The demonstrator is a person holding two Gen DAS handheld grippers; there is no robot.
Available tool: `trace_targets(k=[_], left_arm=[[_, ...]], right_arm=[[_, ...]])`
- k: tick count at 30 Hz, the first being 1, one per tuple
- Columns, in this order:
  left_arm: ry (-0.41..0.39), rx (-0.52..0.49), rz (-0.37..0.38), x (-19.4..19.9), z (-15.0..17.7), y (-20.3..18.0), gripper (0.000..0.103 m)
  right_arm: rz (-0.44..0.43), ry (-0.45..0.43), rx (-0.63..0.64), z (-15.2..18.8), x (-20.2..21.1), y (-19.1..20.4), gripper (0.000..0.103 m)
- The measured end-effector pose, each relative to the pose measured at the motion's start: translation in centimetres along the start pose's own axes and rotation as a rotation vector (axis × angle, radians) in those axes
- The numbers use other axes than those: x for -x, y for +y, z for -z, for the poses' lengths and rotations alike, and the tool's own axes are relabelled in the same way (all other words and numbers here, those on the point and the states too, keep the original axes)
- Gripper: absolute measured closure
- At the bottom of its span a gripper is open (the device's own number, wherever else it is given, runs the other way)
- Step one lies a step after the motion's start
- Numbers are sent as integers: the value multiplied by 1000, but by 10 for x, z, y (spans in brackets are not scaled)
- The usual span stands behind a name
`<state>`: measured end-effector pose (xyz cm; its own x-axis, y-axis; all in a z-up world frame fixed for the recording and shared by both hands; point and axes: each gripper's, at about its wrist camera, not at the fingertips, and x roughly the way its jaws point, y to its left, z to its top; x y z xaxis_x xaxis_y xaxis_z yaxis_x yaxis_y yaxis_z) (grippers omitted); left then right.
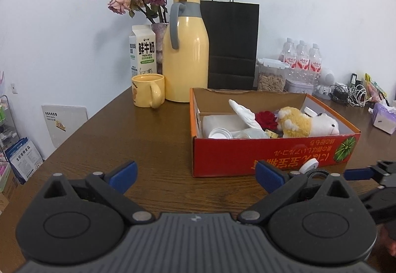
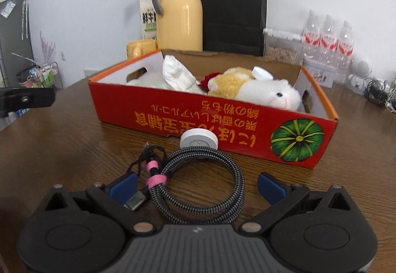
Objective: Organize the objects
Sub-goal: 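Grasp the black braided cable with the right tool while the left tool grasps a white cap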
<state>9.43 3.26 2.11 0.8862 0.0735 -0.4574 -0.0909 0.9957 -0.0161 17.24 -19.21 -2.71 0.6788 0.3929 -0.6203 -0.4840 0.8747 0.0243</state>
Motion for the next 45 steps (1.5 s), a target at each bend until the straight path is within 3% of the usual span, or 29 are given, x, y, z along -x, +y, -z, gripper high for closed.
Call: trace_targets(k=[4,6,13,17,23,26,29,30,33,37,45], left_arm=[[17,-16,11,-5,2,-9,0],[33,-22,24,-9,3,-14,0],[86,-105,116,-30,9,-46,0],[105,-169,177,-43,12,-70,0],[130,-244,232,-69,5,-97,18],[139,-316,233,-81,3,-106,36],[169,-318,307,-89,3,-108,66],[177,-320,322,-90,4,-109,86],[155,-337,314,-89,9,-110,88],[120,-281,278,-83,4,-97,93],[94,-197,228,-68,3,-64,93]], right_arm=[[-29,39,5,-4,-15,0,1],[-74,50,10,-4,-17,-2,10],[-183,44,148,-7,-18,-5,11],[-232,41,163,-8,-21,-11,11],[-239,24,184,-4,-17,-11,10],[-244,19,191,-3,-17,-10,10],[-247,15,196,-3,-17,-9,10],[-248,15,196,-2,-17,-9,10],[-246,14,199,-2,-18,-9,11],[-241,10,205,-2,-18,-8,11],[-198,-19,234,2,-12,0,11]])
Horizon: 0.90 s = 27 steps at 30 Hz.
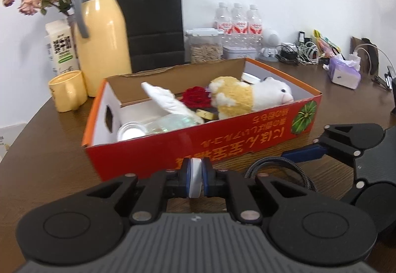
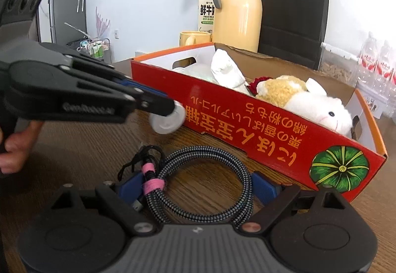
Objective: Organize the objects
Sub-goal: 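Grasp the black braided cable with the right tool while the left tool grasps a white cap, then carry the cable and cap into the box and open both tools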
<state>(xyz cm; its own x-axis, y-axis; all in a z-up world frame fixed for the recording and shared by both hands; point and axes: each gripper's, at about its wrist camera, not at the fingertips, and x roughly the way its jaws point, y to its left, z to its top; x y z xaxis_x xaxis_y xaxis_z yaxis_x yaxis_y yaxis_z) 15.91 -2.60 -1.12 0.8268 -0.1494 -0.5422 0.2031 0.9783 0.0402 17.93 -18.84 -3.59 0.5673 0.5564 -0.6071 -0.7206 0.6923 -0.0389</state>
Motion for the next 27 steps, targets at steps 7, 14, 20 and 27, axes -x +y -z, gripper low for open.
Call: trace_targets(k=[7,14,20,27], left_arm=[[-37,40,-1,18,0,8,93],[-111,44,7,38,-20,11,93],[-192,60,-10,34,-55,18,93],[-227,96,-51,-20,-93,21,93]], right_arm=[[51,-48,-9,1,11,5,11],[86,-140,-61,-10,31,0,11],[176,-229,-85,-51,37,-15,11],[304,-208,-142,-98,-13,-57,11]])
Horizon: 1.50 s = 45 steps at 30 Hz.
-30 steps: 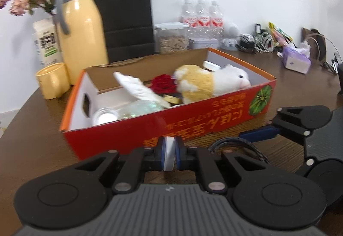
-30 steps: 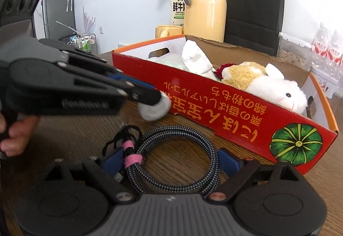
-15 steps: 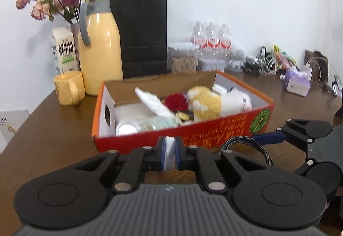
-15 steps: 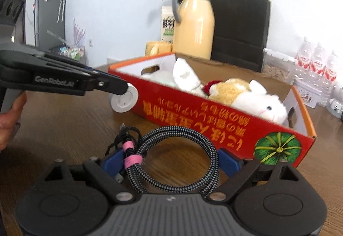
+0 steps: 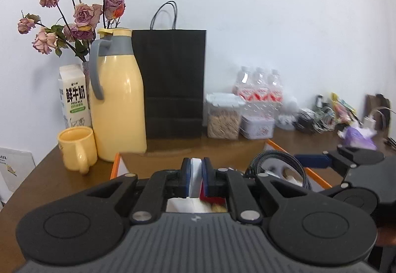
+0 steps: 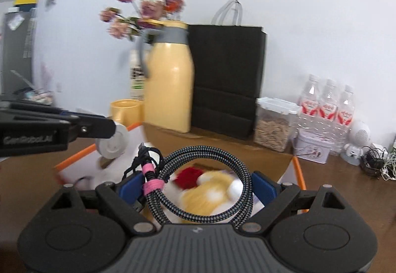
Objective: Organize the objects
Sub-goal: 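Carry the cable and cap into the box and open both tools, then withdraw both open tools from the box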
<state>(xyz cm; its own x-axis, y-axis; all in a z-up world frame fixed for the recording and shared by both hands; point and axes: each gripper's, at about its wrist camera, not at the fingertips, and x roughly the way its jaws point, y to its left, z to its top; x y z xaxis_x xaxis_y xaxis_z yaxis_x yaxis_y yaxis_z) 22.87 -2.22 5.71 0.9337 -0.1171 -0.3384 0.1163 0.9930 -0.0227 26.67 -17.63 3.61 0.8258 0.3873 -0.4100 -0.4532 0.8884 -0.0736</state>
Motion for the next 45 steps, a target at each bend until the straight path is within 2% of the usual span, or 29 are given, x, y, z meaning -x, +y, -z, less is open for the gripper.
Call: trace_targets(k=[3,8,9,10,11,12,13,14,17,27,32,45], left_arm=[[27,27,-43,-30,-1,3,93],[71,73,-88,-53,10,12,92],[65,80,-102,-53,12,13,85],[59,77,-115,-51,13,13,66],[45,74,-132,-47,13,13,52],[22,73,-149,-43,14,13,24],[-5,69,-167,-39,15,12,5],[-33,61,-189,-34,15,11,0],[-68,52,-219,-22,15,7,0],[-81,69,-209,5,14,4,0],[-106,64,-203,35,13,3,0],[-84,64,-178,117,34,8,0]], right_arm=[[57,31,-40,-2,-28,-12,11],[52,68,-97,9,-48,-27,10],[52,75,-107,11,-50,-29,11],[49,73,-120,13,-50,-30,11],[49,71,-127,14,-49,-31,8],[59,66,-129,16,-46,-31,2],[74,57,-125,18,-42,-30,0],[87,49,-120,19,-37,-29,0],[101,32,-118,20,-26,-29,0],[111,-43,-89,16,13,-21,0],[108,-73,-100,14,44,-16,0],[104,-92,-111,31,138,18,0]])
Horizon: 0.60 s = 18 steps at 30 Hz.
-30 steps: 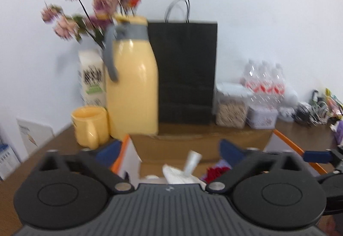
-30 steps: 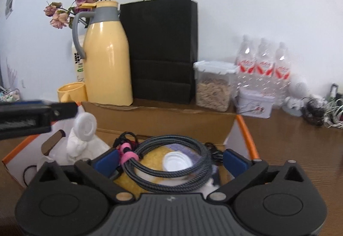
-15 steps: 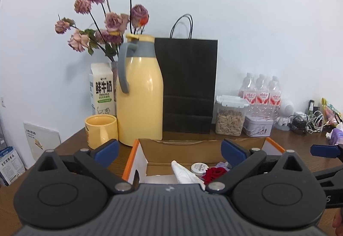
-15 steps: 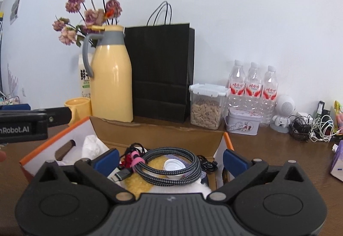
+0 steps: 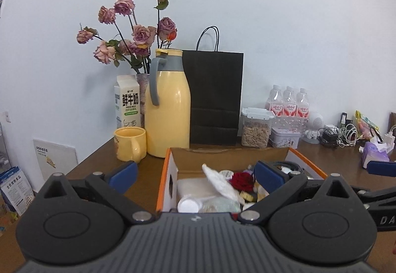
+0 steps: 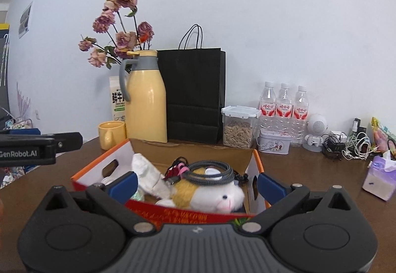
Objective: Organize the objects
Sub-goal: 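Withdraw both open tools from the box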
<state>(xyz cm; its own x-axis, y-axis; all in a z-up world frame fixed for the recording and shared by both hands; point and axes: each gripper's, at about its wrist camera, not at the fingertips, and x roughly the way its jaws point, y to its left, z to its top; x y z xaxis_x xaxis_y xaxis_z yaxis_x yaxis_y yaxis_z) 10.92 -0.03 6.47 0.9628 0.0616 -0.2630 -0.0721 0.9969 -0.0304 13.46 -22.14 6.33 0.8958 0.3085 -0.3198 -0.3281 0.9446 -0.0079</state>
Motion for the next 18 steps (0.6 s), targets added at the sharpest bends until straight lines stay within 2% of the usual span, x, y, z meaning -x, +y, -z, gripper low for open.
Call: trace_targets(k=[10,18], left_arm=[[88,13,-15,48,31,8,0],[130,16,-15,64,49,9,0]], right_arm=[[12,38,-16,28,50,16,0],[7,107,-28,51,56,23,0]])
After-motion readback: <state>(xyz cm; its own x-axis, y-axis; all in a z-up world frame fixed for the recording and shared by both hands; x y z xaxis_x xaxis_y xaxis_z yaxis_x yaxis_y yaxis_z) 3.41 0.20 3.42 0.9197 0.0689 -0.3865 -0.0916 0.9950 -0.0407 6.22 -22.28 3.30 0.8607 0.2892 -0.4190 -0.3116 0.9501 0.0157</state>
